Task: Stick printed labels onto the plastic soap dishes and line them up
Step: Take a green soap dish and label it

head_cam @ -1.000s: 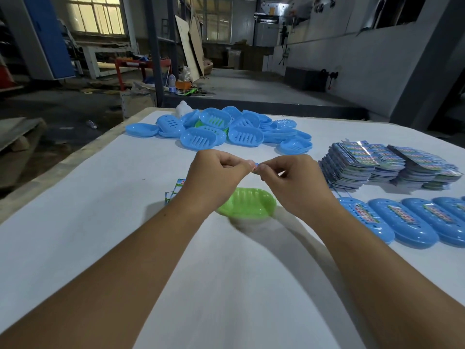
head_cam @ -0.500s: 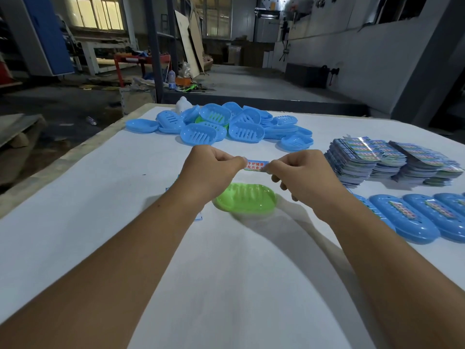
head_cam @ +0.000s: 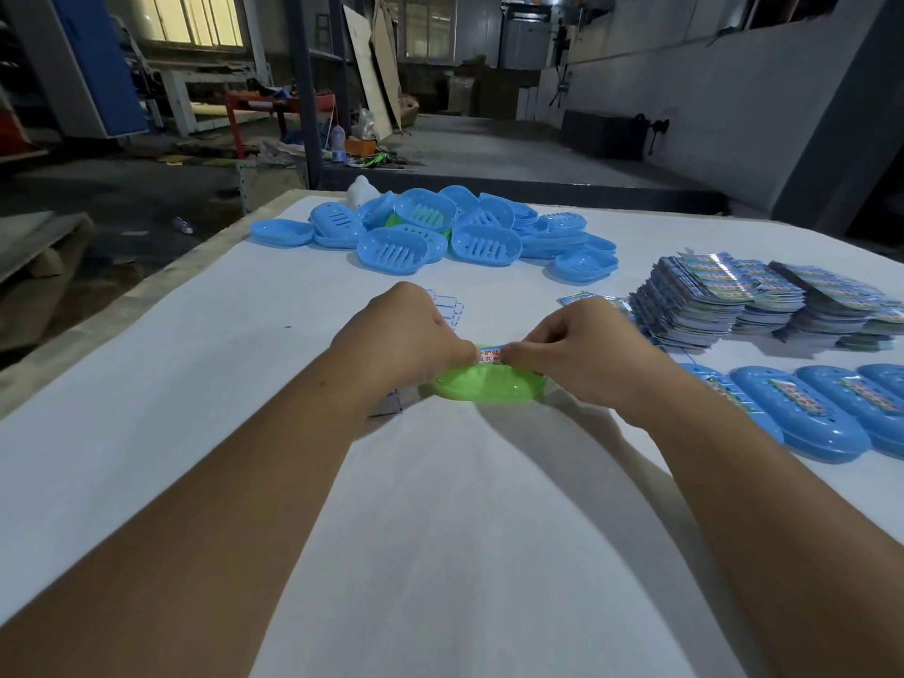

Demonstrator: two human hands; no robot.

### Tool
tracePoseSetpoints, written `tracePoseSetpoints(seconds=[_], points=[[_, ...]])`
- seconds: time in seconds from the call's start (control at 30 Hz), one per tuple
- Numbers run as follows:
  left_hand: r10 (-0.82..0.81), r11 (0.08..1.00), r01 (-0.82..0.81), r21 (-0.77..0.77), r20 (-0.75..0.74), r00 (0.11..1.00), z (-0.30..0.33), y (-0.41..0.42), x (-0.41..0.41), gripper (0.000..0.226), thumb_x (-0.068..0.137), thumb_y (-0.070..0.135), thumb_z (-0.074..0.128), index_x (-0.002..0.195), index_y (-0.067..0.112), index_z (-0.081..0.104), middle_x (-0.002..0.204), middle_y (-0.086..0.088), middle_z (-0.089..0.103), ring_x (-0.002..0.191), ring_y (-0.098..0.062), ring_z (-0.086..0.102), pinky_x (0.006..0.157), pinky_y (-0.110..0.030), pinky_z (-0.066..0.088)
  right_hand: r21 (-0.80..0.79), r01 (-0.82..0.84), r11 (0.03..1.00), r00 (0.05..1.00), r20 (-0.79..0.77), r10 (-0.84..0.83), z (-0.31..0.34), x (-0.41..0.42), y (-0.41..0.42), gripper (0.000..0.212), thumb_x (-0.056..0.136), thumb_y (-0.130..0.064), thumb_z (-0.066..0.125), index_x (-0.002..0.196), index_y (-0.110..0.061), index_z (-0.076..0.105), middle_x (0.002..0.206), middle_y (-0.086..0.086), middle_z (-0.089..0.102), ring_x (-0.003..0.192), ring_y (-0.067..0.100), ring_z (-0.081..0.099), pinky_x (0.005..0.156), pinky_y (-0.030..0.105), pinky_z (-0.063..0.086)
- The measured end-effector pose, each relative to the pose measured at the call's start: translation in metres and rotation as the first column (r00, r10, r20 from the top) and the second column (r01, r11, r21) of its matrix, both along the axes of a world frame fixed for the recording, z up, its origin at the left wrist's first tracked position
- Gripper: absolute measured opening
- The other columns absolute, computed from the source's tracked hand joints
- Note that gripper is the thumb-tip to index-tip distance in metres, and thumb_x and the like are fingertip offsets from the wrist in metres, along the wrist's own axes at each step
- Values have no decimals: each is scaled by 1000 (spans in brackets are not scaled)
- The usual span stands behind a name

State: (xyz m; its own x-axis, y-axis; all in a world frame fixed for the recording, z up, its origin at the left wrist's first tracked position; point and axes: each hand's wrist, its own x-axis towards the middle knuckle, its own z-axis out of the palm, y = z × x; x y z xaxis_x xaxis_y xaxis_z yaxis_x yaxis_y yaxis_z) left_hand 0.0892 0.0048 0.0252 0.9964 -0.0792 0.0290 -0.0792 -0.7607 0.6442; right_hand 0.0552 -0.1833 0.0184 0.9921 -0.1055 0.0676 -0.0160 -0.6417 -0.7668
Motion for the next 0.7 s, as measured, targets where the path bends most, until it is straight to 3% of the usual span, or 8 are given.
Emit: tracePoseSetpoints(seconds=[0.1,0.17,0.23,0.37,0.5,0.7], points=[[1,999,-2,46,23,1000,0,-1,-1,37,67,44,78,86,13,77,68,4,63,65,-18,53,64,-30,46,-42,6,999,1000,27,-5,0,1,2,25,75,-31,82,62,-11,75,45,-4,59,31,4,40,32,13,27],[3,996,-6,89,34,999,1,-2,-3,35,68,44,77,88,14,77,72,4,68,69,-20,61,66,-32,51,-72,15,997,999,42,-12,-2,3,3,26,74,-33,83,62,-12,74,50,-3,64,33,3,43,33,14,30],[9,991,-15,131,48,999,2,-3,-5,33,69,46,76,86,17,76,80,2,73,81,-21,69,71,-35,56,-117,25,993,998,62,-18,-3,4,4,25,73,-34,84,61,-15,73,52,-7,66,35,2,47,33,15,32],[29,973,-52,226,107,994,3,-7,-8,35,68,52,71,90,25,70,87,7,70,84,-19,65,74,-33,56,-235,49,971,996,90,-29,-3,6,8,27,73,-39,81,58,-20,68,50,-14,64,42,-1,53,34,14,34],[30,948,-88,306,191,981,1,-11,-10,36,71,52,66,98,28,66,93,6,68,87,-22,64,73,-32,51,-309,107,945,990,125,-72,-4,6,14,29,74,-41,76,58,-20,64,48,-11,60,47,7,55,45,21,38],[-7,894,-133,428,310,951,-1,-16,-8,31,80,53,62,101,30,63,93,4,64,85,-22,61,66,-31,41,-461,164,872,985,126,-119,1,10,21,34,73,-51,72,69,-17,65,63,-1,65,68,17,62,50,26,39]])
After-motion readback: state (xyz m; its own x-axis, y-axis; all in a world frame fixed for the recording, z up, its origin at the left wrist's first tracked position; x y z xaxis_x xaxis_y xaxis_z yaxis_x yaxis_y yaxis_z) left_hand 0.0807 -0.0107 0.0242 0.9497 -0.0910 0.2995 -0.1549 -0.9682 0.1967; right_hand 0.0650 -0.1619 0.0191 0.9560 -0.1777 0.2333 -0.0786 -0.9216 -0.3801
